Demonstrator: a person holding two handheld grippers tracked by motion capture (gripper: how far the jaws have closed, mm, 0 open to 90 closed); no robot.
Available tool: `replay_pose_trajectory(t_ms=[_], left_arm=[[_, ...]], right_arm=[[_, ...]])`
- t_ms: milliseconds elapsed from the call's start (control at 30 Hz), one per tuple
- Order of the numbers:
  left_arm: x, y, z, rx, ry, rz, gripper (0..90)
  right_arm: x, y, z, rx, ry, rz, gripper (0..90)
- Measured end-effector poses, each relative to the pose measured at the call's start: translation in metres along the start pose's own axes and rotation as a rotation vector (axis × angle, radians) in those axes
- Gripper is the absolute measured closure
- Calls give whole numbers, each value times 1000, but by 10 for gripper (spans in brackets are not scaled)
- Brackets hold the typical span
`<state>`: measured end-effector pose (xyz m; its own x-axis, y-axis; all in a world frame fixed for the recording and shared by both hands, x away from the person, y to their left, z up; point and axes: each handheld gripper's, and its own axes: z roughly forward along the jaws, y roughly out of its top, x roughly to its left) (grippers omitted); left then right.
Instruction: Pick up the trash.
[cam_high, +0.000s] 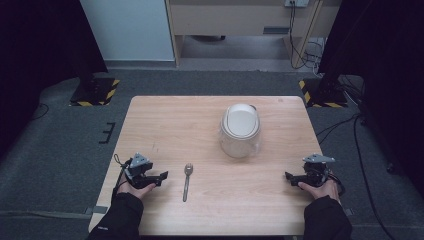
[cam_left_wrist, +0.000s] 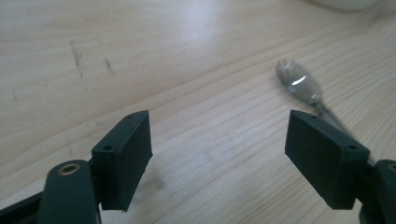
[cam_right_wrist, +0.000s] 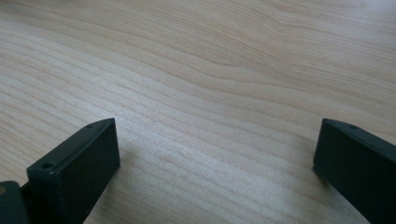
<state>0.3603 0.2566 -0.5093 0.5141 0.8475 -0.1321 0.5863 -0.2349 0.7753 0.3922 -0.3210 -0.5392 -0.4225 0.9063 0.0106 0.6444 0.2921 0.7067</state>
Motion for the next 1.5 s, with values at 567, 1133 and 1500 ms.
replay_pose_trajectory(t_ms=[567, 1133, 1500], left_arm=[[-55, 9, 14, -3, -84, 46, 322], [-79, 6, 49, 130, -31, 105, 457], [-76, 9, 53, 131, 36, 130, 701]], right_arm=[[6, -2, -2, 1, -50, 47, 8], [6, -2, -2, -13, -55, 54, 56], [6, -1, -4, -23, -50, 51, 124]])
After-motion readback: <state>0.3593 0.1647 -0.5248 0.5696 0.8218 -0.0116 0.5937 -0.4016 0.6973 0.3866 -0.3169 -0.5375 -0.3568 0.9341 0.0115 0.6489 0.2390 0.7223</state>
